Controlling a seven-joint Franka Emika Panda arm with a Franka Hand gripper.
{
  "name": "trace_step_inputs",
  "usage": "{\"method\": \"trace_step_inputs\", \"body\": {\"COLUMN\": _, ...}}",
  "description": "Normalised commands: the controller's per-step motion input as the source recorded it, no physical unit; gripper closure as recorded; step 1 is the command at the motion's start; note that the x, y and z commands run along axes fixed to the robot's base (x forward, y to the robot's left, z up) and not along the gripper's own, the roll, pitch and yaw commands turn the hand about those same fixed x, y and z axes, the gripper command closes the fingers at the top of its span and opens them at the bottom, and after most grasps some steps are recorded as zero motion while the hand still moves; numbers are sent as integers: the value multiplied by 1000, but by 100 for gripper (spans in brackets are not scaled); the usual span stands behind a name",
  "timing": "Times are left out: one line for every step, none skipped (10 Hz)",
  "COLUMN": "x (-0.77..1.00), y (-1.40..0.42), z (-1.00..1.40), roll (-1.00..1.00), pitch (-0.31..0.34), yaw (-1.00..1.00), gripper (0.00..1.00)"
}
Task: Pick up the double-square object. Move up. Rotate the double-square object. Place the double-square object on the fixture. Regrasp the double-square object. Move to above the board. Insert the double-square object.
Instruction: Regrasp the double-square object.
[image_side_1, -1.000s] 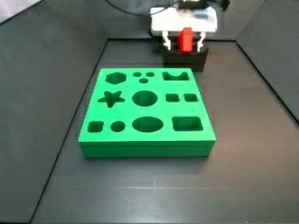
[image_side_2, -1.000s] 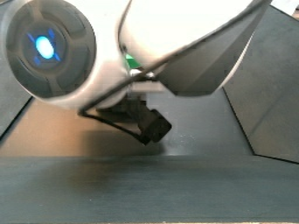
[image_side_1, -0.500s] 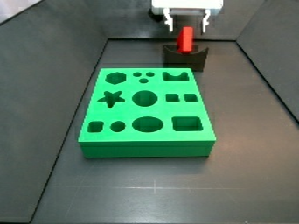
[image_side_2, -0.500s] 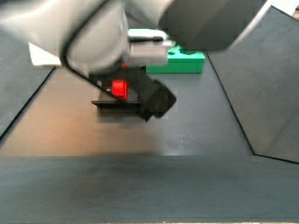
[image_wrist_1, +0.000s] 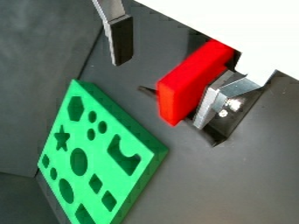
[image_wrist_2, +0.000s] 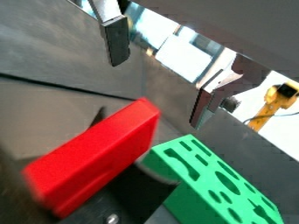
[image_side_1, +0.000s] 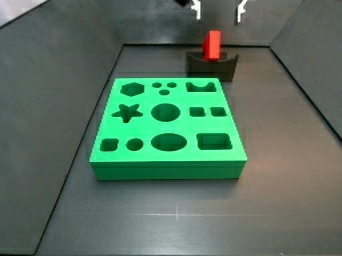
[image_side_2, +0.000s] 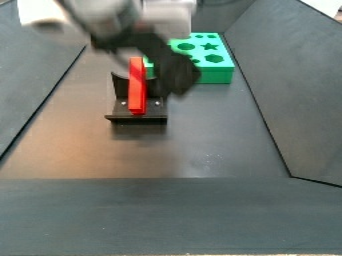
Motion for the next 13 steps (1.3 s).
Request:
{"method": "trace_step_inputs", "body": {"x": -135, "y": -988, "z": 1000, "roll": 1000, "pitch": 44, "yaw": 22, "gripper": 0}}
{"method": "trace_step_inputs", "body": {"x": -108, "y": -816, "z": 774, "roll": 1000, "pitch": 39, "yaw": 21, "gripper": 0}}
{"method": "trace_step_inputs", "body": {"x": -89, "y": -708, "z": 635, "roll": 1000, "pitch": 38, "yaw": 21, "gripper": 0}}
{"method": "trace_step_inputs", "body": {"x": -47, "y": -399, "z": 252, "roll": 1000, "pitch": 37, "yaw": 21, "gripper": 0}}
{"method": "trace_step_inputs", "body": {"x": -33, "y": -255, "z": 80, "roll": 1000, "pitch": 35, "yaw": 21, "gripper": 0}}
{"method": "trace_step_inputs", "body": {"x": -6, "y": -36, "z": -28, "roll": 1000, "pitch": 33, "yaw": 21, "gripper": 0}}
{"method": "trace_step_inputs", "body": {"x": -7, "y": 4, "z": 5, "roll": 1000, "pitch": 35, "yaw": 21, "gripper": 0}}
{"method": "trace_step_inputs", "body": {"x": -16, "y": -39, "z": 18, "roll": 1000, "pitch": 31, "yaw": 21, "gripper": 0}}
{"method": "trace_step_inputs", "body": {"x": -19, "y": -37, "z": 15, "roll": 1000, "pitch": 28, "yaw": 22, "gripper": 0}}
{"method": "trace_step_inputs", "body": {"x": -29, "y": -27, "z": 16, "roll": 1000, "pitch": 22, "yaw": 23, "gripper": 0}}
{"method": "trace_step_inputs", "body": {"x": -27, "y": -24, "z": 9, "roll": 1000, "pitch": 19, "yaw": 24, "gripper": 0}}
{"method": "trace_step_inputs", "body": {"x": -23, "y": -22, "z": 6, "roll": 1000, "pitch": 11, "yaw": 25, "gripper": 0}}
{"method": "trace_step_inputs", "body": {"x": -18, "y": -19, "z": 10, "roll": 1000, "pitch": 7, "yaw": 26, "gripper": 0}}
